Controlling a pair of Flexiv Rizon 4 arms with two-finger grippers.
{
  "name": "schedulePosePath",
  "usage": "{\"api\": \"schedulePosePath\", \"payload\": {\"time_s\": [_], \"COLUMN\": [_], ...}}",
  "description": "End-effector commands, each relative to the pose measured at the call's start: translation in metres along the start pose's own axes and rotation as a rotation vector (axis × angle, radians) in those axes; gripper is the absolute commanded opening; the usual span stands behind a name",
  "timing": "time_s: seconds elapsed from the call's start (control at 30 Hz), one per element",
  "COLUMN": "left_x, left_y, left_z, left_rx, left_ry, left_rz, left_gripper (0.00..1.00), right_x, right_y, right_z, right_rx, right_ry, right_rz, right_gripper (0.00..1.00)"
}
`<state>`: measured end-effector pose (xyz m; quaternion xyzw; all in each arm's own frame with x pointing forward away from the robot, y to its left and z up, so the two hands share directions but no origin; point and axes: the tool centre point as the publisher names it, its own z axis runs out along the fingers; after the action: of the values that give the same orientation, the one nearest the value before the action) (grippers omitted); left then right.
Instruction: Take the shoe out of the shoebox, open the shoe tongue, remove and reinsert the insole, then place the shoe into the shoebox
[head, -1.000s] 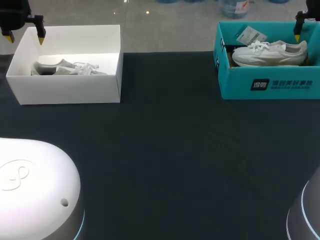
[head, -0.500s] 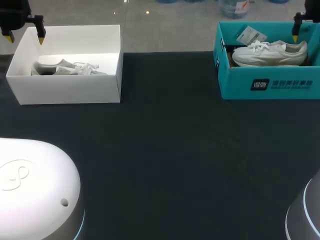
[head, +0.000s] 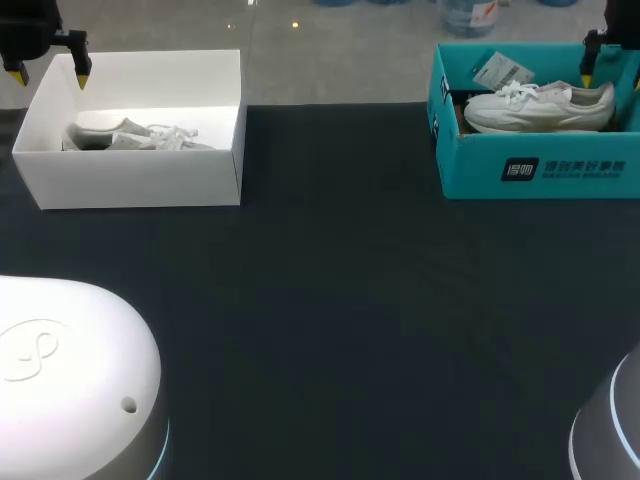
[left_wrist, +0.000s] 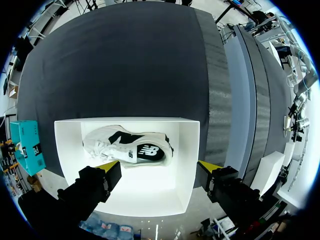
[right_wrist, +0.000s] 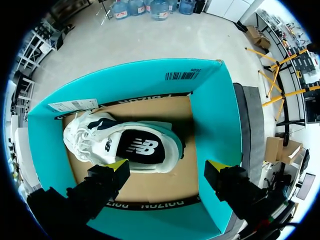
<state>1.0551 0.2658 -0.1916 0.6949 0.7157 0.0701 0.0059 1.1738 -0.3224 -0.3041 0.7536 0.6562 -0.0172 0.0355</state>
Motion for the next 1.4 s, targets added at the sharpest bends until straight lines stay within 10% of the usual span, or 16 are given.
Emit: {"api": "schedulePosePath", "payload": {"time_s": [0.03,1.17,1.2,1.33,1.4], "left_x": [0.0,0.0,0.0,0.0,0.0], "left_y": [-0.001,-0.001,-0.001,-0.001,-0.001], "left_z": [0.0,0.0,0.0,0.0,0.0], "left_rx": [-0.003,-0.003,-0.003,-0.003,-0.003], "left_ry": [0.002,0.002,0.002,0.002,0.002], "left_rz": [0.001,0.001,0.001,0.001,0.001], "left_gripper": [1.0,1.0,1.0,1.0,1.0], "right_x": [0.0,-0.005,-0.005,-0.004,-0.004], "right_y": [0.013,0.021,0.021,0.021,0.02], "right_z": [0.01,0.036,0.036,0.037,0.038], "right_rx": [0.036,0.08,0.079,0.079,0.08], "right_ry": [0.006,0.021,0.021,0.023,0.022], "right_rz": [-0.003,0.003,0.003,0.008,0.009], "right_gripper": [1.0,0.99,0.51,0.03,0.0]}}
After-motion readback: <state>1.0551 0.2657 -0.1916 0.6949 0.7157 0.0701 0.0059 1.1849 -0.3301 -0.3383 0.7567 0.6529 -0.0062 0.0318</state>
